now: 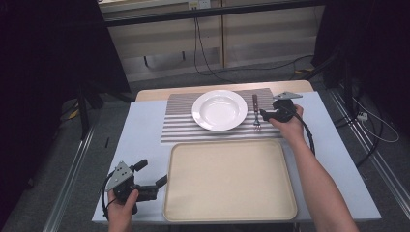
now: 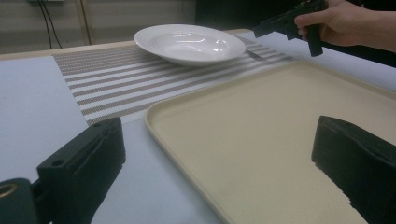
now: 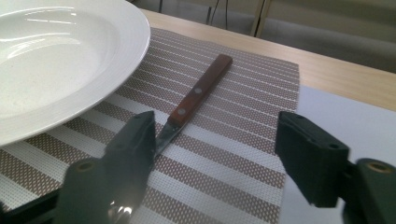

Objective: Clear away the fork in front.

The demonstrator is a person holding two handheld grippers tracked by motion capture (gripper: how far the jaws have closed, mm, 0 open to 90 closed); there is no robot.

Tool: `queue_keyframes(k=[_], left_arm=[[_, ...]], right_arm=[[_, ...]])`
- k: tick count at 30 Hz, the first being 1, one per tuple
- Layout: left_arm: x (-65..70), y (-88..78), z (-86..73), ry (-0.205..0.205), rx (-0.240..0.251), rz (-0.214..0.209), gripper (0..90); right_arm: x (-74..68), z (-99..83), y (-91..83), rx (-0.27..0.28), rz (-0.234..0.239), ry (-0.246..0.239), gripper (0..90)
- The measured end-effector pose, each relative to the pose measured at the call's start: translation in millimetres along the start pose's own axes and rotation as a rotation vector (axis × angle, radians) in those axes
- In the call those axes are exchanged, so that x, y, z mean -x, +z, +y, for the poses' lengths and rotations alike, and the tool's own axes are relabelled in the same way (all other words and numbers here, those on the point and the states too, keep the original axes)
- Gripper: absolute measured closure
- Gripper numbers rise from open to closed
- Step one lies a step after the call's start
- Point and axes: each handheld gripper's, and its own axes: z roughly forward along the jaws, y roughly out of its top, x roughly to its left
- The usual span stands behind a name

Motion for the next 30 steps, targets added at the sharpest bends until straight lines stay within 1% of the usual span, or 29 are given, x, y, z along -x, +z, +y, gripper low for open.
queue_keyframes(k=[1, 3, 4, 5, 6, 7, 8, 9, 10, 12, 15, 16, 17, 19, 20, 21, 22, 23, 26, 28, 29, 30], left_arm=[[0.1, -0.6, -0.3, -0.006, 0.003, 0.003, 3.0], [-0.2, -0.9, -0.5, -0.006, 0.004, 0.005, 2.9], [-0.3, -1.0, -0.6, -0.007, 0.004, 0.006, 3.0], [-0.4, -1.2, -0.6, -0.006, 0.005, 0.007, 3.0], [-0.5, -1.5, -0.7, -0.006, 0.004, 0.008, 3.0], [-0.5, -1.5, -0.7, -0.006, 0.004, 0.008, 3.0], [-0.5, -1.6, -1.0, -0.006, 0.002, 0.01, 3.0], [-0.5, -1.5, -1.1, -0.004, 0.0, 0.008, 3.0], [-0.5, -1.4, -1.1, -0.003, -0.001, 0.007, 3.0], [-0.8, -1.3, -1.1, -0.003, 0.001, 0.008, 3.0], [-0.9, -0.5, -1.3, -0.005, -0.003, 0.008, 3.0], [-0.7, -0.3, -1.2, -0.005, -0.003, 0.004, 3.0], [-0.3, -0.1, -0.9, -0.004, 0.001, 0.003, 3.0], [-0.4, 0.0, -1.0, -0.004, 0.001, 0.002, 3.0], [-0.5, 0.1, -1.1, -0.003, -0.002, 0.003, 3.0], [-0.9, -0.3, -1.2, -0.004, -0.002, 0.004, 3.0], [-0.9, -0.3, -1.2, -0.004, -0.002, 0.004, 3.0], [-1.3, -0.5, -1.3, -0.005, -0.001, 0.005, 3.0], [-2.1, -0.8, -2.0, -0.005, -0.003, 0.004, 3.0], [-2.2, -1.0, -1.8, -0.006, 0.001, 0.003, 3.0], [-2.2, -1.1, -1.8, -0.006, 0.0, 0.004, 3.0], [-2.2, -1.1, -1.7, -0.005, 0.0, 0.004, 3.0]], right_arm=[[-0.3, 2.9, 4.4, -0.01, 0.002, -0.005, 36.0], [-0.7, 5.7, 10.3, -0.032, 0.011, 0.01, 37.3], [-1.3, 7.0, 12.9, -0.034, 0.012, 0.014, 39.7], [-1.3, 7.0, 12.9, -0.034, 0.012, 0.014, 39.7], [-2.8, 9.7, 18.6, -0.049, 0.01, 0.028, 42.9], [-2.8, 9.7, 18.6, -0.049, 0.01, 0.028, 42.9], [-3.4, 10.9, 20.6, -0.055, 0.02, 0.038, 45.3], [-4.6, 12.4, 23.9, -0.067, 0.017, 0.042, 46.7], [-5.9, 14.2, 28.2, -0.078, 0.024, 0.046, 50.4], [-6.5, 14.9, 29.7, -0.078, 0.024, 0.047, 51.7], [-10.0, 15.5, 36.7, -0.105, 0.03, 0.052, 53.5], [-10.0, 15.5, 36.7, -0.105, 0.03, 0.052, 53.5], [-11.9, 15.7, 40.7, -0.115, 0.034, 0.048, 54.0], [-12.6, 15.8, 42.2, -0.121, 0.027, 0.043, 54.0], [-14.2, 16.6, 46.0, -0.123, 0.036, 0.068, 54.9], [-15.2, 17.1, 47.3, -0.121, 0.041, 0.078, 55.0], [-15.2, 17.1, 47.3, -0.121, 0.041, 0.078, 55.0], [-16.4, 17.5, 48.4, -0.126, 0.031, 0.075, 55.2], [-18.1, 17.5, 51.9, -0.159, 0.032, 0.053, 57.3], [-18.3, 17.2, 53.5, -0.171, 0.037, 0.051, 61.2], [-18.8, 16.8, 54.1, -0.186, 0.037, 0.051, 63.3], [-19.1, 16.8, 54.2, -0.187, 0.032, 0.057, 64.7]])
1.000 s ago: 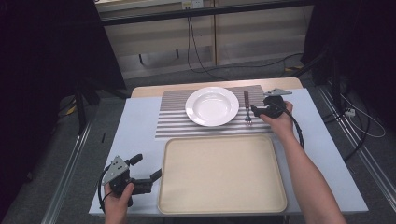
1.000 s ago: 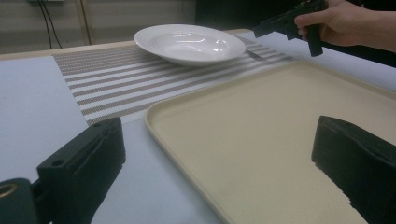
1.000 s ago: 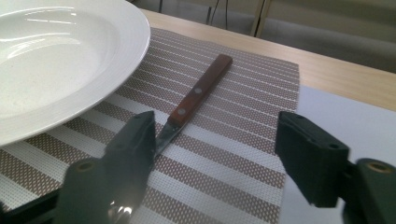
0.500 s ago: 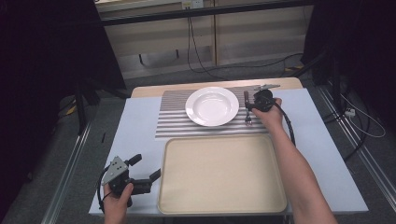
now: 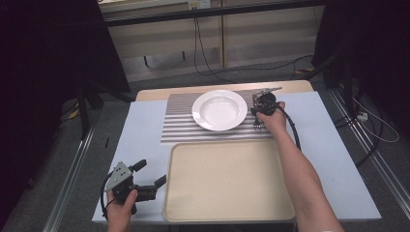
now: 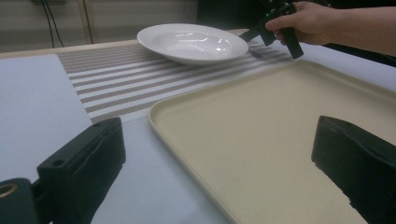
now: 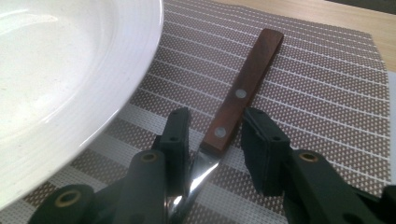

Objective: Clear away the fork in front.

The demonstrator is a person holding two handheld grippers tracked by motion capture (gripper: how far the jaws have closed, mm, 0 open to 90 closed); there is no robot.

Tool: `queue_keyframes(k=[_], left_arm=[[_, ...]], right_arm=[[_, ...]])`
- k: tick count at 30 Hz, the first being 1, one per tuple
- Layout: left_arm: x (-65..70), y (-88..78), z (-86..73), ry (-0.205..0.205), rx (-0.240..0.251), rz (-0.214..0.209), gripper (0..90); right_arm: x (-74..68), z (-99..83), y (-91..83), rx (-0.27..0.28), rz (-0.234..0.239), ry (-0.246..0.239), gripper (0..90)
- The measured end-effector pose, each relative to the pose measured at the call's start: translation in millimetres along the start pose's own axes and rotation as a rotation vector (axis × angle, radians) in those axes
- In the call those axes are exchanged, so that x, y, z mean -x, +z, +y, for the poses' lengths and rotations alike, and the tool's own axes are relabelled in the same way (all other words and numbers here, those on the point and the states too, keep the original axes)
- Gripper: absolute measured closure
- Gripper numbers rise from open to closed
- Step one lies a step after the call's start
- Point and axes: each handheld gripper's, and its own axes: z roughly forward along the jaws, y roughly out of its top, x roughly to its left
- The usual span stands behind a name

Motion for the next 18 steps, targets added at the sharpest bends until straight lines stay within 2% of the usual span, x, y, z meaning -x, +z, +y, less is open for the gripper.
queue_keyframes(k=[5, 6, 8, 9, 13, 18], left_arm=[[-0.1, 0.2, -0.1, -0.004, 0.002, -0.006, 3.0], [-0.2, 0.4, 0.1, 0.006, -0.005, -0.001, 3.0], [-0.3, 0.4, 0.1, 0.003, -0.004, -0.001, 3.0], [-0.1, 0.7, 0.1, 0.004, -0.004, -0.001, 3.0], [0.9, 1.2, 0.3, 0.003, -0.003, -0.002, 3.0], [0.6, 2.1, 0.4, -0.001, -0.002, -0.005, 3.0]], right_arm=[[3.9, -0.3, -2.9, -0.013, 0.019, 0.031, 75.2], [5.5, -1.2, -4.8, -0.021, 0.022, 0.037, 78.1], [6.2, -1.4, -5.6, -0.025, 0.023, 0.038, 78.2], [7.7, -1.3, -8.1, -0.041, 0.026, 0.02, 78.5], [11.0, -5.0, -14.6, -0.06, 0.029, 0.028, 78.5], [16.0, -13.3, -23.8, -0.058, 0.038, 0.027, 78.5]])
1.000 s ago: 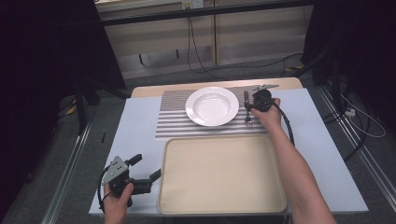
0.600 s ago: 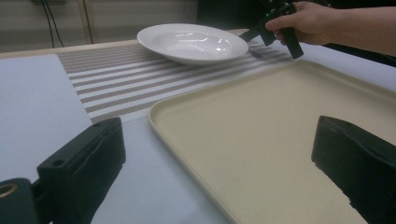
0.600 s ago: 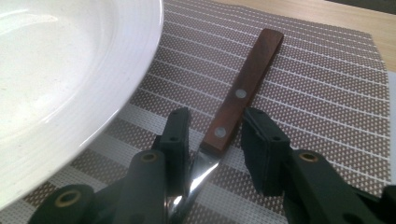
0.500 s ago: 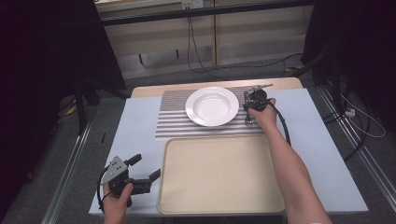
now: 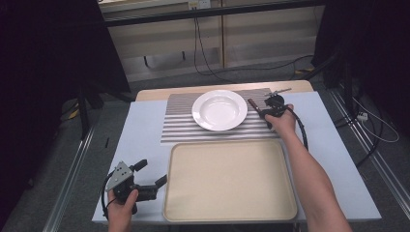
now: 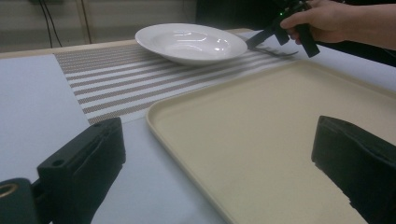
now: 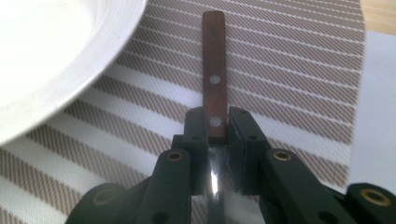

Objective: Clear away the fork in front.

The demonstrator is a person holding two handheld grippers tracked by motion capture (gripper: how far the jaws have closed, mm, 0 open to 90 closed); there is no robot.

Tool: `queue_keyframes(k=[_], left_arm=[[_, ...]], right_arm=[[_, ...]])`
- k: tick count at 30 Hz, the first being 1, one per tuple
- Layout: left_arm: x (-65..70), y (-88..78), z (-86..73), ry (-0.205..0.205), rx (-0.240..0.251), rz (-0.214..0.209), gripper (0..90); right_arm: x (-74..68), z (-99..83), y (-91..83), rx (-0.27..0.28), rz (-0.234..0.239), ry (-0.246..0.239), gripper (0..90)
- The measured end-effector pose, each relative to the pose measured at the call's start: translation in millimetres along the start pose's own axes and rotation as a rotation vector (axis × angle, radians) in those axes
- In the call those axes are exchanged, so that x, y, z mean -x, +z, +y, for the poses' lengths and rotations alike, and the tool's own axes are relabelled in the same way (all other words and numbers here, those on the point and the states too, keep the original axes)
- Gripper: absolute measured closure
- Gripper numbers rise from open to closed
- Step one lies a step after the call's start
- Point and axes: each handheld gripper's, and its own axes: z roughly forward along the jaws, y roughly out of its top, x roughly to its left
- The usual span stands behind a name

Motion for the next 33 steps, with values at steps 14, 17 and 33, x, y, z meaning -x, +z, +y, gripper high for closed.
queue_keyframes(k=[14, 17, 33], left_arm=[[-0.4, -0.4, 0.4, -0.001, 0.004, 0.005, 3.0], [-1.1, 0.7, 0.6, -0.004, 0.007, 0.002, 3.0], [0.0, 1.7, 1.8, 0.01, 0.005, -0.004, 3.0]], right_arm=[[9.1, -37.4, -38.4, -0.009, 0.001, -0.014, 78.5], [6.2, -45.0, -44.8, -0.008, 0.004, -0.024, 78.4], [1.1, -50.9, -56.8, -0.07, 0.007, -0.059, 75.5]])
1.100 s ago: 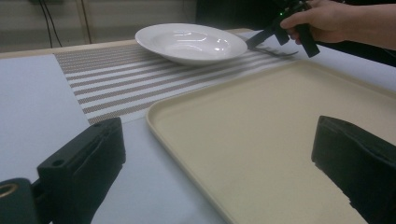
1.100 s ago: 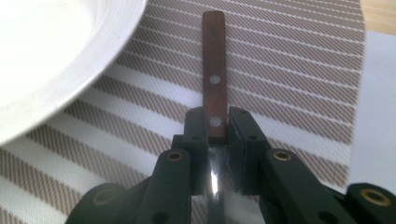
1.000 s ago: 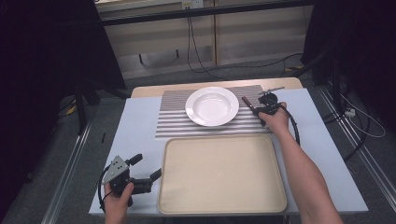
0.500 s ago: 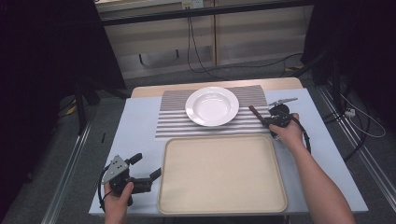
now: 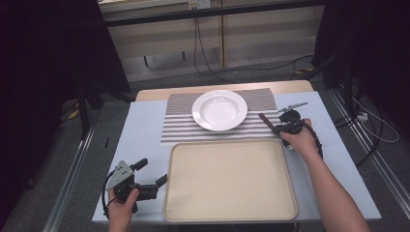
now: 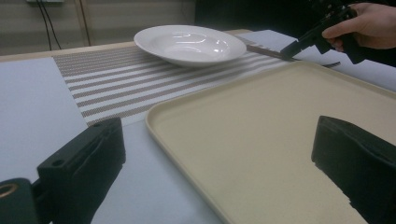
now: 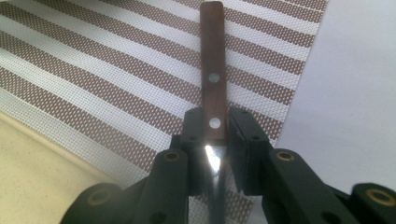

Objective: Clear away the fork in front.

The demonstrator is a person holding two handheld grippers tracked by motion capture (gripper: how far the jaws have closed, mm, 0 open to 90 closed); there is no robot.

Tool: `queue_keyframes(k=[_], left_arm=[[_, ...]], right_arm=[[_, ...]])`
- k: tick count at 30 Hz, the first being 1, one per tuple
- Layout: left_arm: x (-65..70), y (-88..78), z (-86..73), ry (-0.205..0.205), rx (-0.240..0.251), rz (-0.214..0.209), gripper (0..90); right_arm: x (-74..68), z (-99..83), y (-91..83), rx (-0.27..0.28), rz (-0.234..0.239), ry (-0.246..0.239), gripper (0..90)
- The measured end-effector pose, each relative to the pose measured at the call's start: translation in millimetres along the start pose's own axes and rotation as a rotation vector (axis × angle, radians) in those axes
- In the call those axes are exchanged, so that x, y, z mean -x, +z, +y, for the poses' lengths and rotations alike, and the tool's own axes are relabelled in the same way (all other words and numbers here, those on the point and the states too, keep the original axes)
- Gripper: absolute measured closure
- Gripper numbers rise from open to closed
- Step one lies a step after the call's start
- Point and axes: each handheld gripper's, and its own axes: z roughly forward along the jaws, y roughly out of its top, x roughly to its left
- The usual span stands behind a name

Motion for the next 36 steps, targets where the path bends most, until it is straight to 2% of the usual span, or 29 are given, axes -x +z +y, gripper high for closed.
queue_keyframes(k=[4, 8, 12, 20, 25, 27, 29, 34, 36], left_arm=[[1.4, 0.5, 0.5, 0.003, -0.001, -0.003, 3.0], [1.8, 0.1, 0.9, 0.005, 0.004, -0.004, 3.0], [1.6, -0.8, 1.1, -0.001, 0.008, -0.003, 3.0], [1.8, -1.1, 1.7, -0.001, 0.011, -0.007, 3.0], [1.6, -1.0, 1.8, -0.003, 0.012, -0.009, 3.0], [1.7, -0.4, 1.9, -0.002, 0.011, -0.009, 3.0], [2.0, 0.2, 2.2, 0.001, 0.01, -0.011, 3.0], [2.4, 2.4, 2.3, 0.006, 0.004, -0.02, 3.1], [2.5, 4.0, 2.4, 0.004, 0.005, -0.025, 3.1]], right_arm=[[0.9, 4.4, 1.2, -0.031, 0.009, 0.017, 75.3], [0.5, 7.0, 1.5, -0.051, 0.007, 0.01, 75.3], [-0.8, 7.5, 1.8, -0.055, 0.002, -0.004, 75.5], [-2.5, 9.8, 2.6, -0.069, -0.017, 0.017, 77.5], [-3.8, 14.7, 3.7, -0.104, -0.019, -0.006, 77.7], [-6.4, 17.7, 4.4, -0.128, -0.034, -0.019, 77.7], [-7.1, 18.1, 4.7, -0.13, -0.039, -0.017, 77.7], [-1.9, 18.4, 5.4, -0.134, -0.007, 0.022, 77.9], [-1.1, 19.4, 5.8, -0.14, -0.004, 0.02, 78.0]])
